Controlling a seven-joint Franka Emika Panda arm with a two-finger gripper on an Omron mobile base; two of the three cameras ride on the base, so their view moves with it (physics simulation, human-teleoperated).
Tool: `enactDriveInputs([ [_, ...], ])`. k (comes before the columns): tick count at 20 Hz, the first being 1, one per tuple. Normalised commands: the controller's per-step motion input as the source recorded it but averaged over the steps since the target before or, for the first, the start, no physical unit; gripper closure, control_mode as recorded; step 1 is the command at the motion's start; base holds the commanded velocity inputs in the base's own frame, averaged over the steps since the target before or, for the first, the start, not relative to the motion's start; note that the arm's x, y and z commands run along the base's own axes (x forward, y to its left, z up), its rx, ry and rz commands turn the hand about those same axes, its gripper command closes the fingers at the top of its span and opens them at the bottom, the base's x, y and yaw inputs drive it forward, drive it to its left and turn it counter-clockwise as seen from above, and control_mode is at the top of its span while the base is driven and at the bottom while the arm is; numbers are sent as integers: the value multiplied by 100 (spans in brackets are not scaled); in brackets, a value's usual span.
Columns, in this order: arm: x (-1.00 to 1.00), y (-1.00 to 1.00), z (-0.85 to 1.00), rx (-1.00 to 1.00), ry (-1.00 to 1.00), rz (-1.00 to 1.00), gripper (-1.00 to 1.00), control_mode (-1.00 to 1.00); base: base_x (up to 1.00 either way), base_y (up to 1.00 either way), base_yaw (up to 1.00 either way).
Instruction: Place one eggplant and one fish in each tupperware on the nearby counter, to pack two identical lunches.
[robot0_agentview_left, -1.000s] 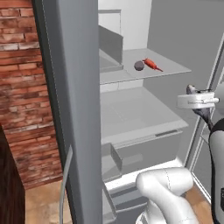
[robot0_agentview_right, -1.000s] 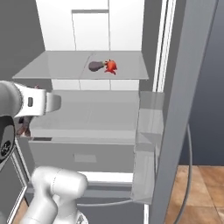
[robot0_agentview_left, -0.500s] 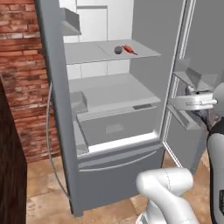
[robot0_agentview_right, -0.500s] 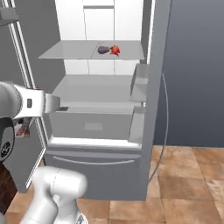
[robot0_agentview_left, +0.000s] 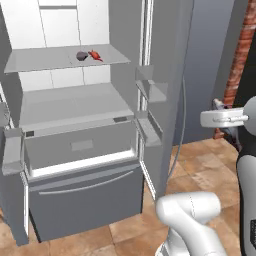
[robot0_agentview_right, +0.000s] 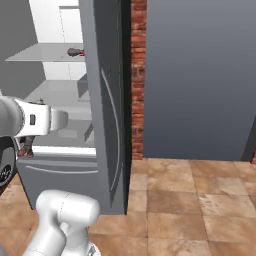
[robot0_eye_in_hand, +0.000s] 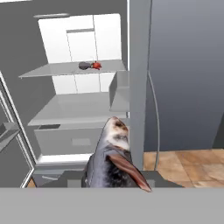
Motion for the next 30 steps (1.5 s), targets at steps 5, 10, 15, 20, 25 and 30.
enactDriveInputs([
  [5, 0, 0, 0, 0, 0, 0, 100, 100, 15, -100, 1],
  [10, 0, 0, 0, 0, 0, 0, 100, 100, 21, -100, 3],
  [15, 0, 0, 0, 0, 0, 0, 100, 100, 26, -100, 5],
  [20, 0, 0, 0, 0, 0, 0, 100, 100, 20, -100, 16],
  [25, 0, 0, 0, 0, 0, 0, 100, 100, 4, -100, 42],
  [30, 0, 0, 0, 0, 0, 0, 100, 100, 0, -76, 61],
])
